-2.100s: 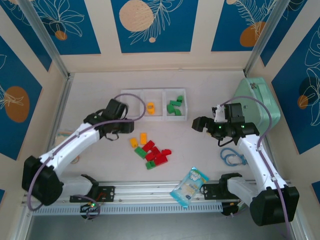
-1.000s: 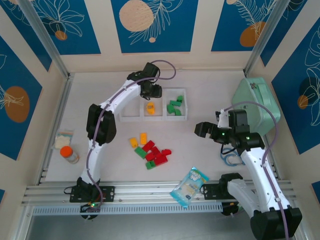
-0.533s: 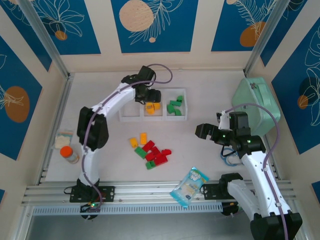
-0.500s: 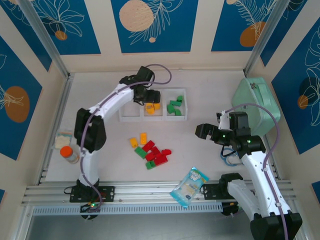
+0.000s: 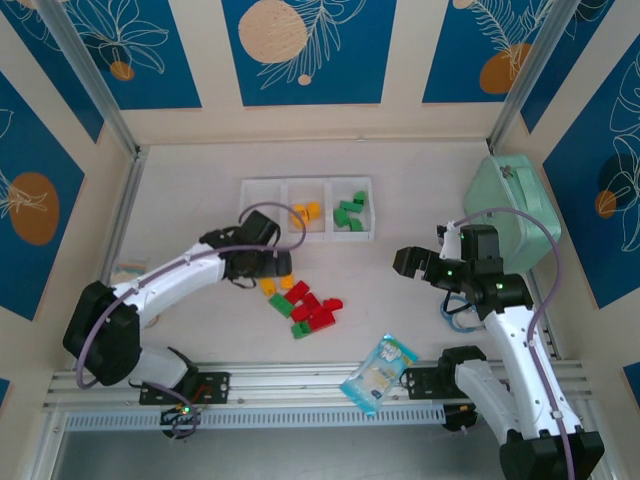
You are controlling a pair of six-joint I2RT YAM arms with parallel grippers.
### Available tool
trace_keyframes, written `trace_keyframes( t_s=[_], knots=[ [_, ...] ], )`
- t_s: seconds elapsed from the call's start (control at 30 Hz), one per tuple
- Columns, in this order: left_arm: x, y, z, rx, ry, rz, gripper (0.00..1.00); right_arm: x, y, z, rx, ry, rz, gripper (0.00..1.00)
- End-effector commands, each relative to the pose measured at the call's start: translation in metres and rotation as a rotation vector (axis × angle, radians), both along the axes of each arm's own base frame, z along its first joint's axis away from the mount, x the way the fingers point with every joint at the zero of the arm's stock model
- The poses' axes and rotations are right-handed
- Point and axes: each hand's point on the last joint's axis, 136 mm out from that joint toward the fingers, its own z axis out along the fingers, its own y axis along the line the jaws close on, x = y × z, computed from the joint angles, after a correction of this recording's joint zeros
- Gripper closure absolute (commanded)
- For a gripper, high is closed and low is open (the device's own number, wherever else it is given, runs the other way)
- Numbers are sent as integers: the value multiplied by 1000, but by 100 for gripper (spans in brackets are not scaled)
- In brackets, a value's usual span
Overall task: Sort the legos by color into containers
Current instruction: Pick up the lego from the center of the table.
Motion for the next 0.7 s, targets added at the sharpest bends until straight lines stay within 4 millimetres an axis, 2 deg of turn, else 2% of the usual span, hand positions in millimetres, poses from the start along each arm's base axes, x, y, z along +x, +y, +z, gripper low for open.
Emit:
trace_keyframes(
  t_s=[0.0,0.2,0.47,0.67],
  knots=[
    [0,-3,-3,-44,-47,87,0,-1,-4,0,-15,-17,-16,0],
    [-14,7,-31,-29,-2,130,6,-3,-3,0,-14,-23,-12,0],
    [-11,2,-47,-33,31,109,17,-7,-1,2,-20,-24,3,0],
    [-9,8,-53,-51,44,138,32,-9,1,2,-39,-42,13,1]
  ],
)
